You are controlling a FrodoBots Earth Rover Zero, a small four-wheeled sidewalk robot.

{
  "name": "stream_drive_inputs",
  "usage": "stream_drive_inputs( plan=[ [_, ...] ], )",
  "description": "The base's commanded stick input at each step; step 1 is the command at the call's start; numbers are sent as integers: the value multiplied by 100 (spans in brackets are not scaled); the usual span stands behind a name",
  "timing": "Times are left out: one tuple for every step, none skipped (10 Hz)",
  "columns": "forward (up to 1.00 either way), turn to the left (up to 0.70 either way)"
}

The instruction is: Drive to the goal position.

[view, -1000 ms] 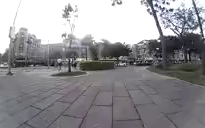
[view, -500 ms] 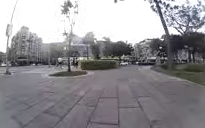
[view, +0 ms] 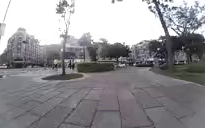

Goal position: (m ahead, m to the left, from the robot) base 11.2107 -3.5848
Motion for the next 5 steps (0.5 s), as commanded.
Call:
stream_drive_inputs(
  plan=[
    [100, -27],
    [100, -40],
    [100, -40],
    [100, -40],
    [100, -40]
  ],
)
